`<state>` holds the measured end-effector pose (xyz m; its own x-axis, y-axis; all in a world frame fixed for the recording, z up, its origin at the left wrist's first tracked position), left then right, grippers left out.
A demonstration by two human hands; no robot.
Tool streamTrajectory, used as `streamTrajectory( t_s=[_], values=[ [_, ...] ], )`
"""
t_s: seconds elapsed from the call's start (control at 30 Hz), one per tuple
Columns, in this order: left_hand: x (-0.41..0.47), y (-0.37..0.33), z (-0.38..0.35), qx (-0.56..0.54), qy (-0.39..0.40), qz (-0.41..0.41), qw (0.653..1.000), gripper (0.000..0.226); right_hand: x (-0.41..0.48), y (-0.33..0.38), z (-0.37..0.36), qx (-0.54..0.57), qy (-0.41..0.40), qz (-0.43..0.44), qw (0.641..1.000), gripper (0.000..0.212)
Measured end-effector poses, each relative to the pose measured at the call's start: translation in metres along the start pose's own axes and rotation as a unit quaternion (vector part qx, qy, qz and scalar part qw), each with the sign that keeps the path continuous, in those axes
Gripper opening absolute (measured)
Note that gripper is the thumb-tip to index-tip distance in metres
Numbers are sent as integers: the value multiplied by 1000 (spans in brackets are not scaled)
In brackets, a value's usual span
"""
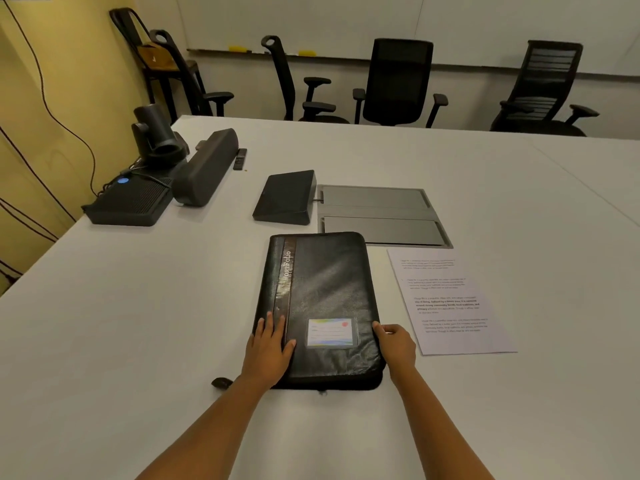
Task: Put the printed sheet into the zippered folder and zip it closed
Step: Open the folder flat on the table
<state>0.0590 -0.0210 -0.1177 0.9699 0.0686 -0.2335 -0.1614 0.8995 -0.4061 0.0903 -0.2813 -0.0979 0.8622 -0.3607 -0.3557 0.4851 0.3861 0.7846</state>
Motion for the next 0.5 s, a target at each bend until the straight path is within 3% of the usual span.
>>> streamTrajectory(
  t_s=[0.1, 0.23, 0.4, 0.5],
  values=[
    [4, -16, 9, -45, 10, 23, 999, 65, -9, 24, 3, 33, 0, 41, 999, 29],
    [16, -52, 38, -191, 39, 64, 979, 69, -31, 66, 7, 99, -3, 107, 989, 28],
    [31, -111, 108, -348, 4, 26, 937, 68, -67, 128, -5, 153, 82, 220, 960, 20],
    [36, -129, 143, -341, -15, 25, 940, 68, -87, 152, -20, 148, 124, 272, 943, 8]
  ],
)
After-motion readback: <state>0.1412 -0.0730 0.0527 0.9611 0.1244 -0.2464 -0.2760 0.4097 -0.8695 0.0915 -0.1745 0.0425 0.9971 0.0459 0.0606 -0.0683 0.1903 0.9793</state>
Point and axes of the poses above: each hand's wrist, its own x-axis towards the middle knuckle, its own z-axis out of the back of the hand, y = z × x, the point moved 7 cm from there along x, towards the middle knuckle, and after that the axes turned 2 degrees about -z, right-handed, at the moved point
